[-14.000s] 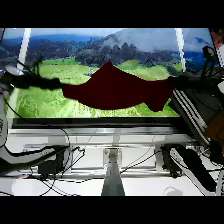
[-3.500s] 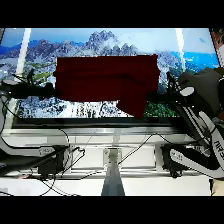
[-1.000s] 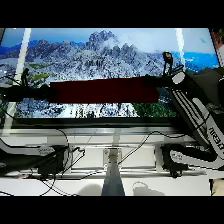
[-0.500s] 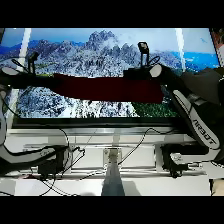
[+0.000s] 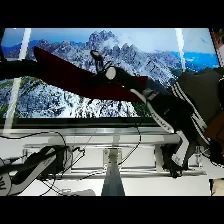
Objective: Fold the clothes and pants, and hang the long-sleeved shirts on hangers.
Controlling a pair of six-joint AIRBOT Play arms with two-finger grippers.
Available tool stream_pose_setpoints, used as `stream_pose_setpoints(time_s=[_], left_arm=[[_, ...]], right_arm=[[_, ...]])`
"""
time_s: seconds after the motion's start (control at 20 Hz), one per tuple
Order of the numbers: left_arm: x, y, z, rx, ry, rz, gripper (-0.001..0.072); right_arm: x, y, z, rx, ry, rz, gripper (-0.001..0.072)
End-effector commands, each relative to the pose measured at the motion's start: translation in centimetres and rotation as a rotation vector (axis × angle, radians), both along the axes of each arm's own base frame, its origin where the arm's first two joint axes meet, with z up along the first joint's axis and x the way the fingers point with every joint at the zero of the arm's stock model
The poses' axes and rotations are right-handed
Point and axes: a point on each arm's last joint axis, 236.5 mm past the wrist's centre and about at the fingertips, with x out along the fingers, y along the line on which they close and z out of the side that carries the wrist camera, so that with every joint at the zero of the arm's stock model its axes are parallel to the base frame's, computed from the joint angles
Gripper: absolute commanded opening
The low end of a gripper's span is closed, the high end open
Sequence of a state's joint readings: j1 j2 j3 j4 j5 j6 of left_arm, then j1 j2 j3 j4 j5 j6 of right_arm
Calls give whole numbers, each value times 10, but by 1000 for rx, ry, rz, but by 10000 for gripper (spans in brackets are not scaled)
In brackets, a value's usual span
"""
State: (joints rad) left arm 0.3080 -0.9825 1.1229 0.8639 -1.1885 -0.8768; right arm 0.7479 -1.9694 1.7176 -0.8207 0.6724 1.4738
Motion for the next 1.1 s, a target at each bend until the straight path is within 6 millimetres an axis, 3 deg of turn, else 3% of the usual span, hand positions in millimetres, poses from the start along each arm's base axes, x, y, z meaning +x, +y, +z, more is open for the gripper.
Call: stream_pose_setpoints(time_s=[0.0, 0.1, 0.2, 0.25, 0.35, 0.45, 0.55, 0.7, 0.75, 0.8, 0.85, 0.95, 1.05], left_arm=[[-5, -12, 22, -52, -47, -3, 10], [-1, -28, 35, -156, -69, -20, 10], [2, -43, 45, -247, -77, -42, 10], [3, -52, 44, -270, -68, -63, 10], [2, -80, 33, -282, -26, -135, 10], [-1, -123, 15, -293, 31, -236, 10], [-1, -180, -6, -306, 72, -326, 9], [-7, -283, -40, -369, 109, -402, 12], [-9, -311, -58, -353, 106, -401, 115], [-10, -333, -75, -336, 102, -396, 513], [-8, -347, -86, -324, 85, -373, 703], [3, -355, -94, -309, 42, -325, 717], [13, -345, -88, -313, 23, -298, 716]], right_arm=[[-24, 63, 28, 94, -48, 66, 11], [-11, 57, 31, 93, -74, 47, 11], [9, 27, 20, 9, -95, 56, 11], [23, 1, 14, -58, -102, 63, 11], [56, -63, 14, -182, -106, 47, 11], [92, -147, 29, -289, -101, -21, 11], [117, -227, 52, -352, -85, -114, 11], [126, -331, 84, -407, -38, -232, 11], [123, -364, 92, -437, -22, -263, 11], [118, -391, 97, -469, -9, -274, 11], [111, -419, 98, -510, 9, -272, 11], [99, -469, 92, -532, 84, -327, 11], [80, -505, 68, -522, 198, -370, 11]])
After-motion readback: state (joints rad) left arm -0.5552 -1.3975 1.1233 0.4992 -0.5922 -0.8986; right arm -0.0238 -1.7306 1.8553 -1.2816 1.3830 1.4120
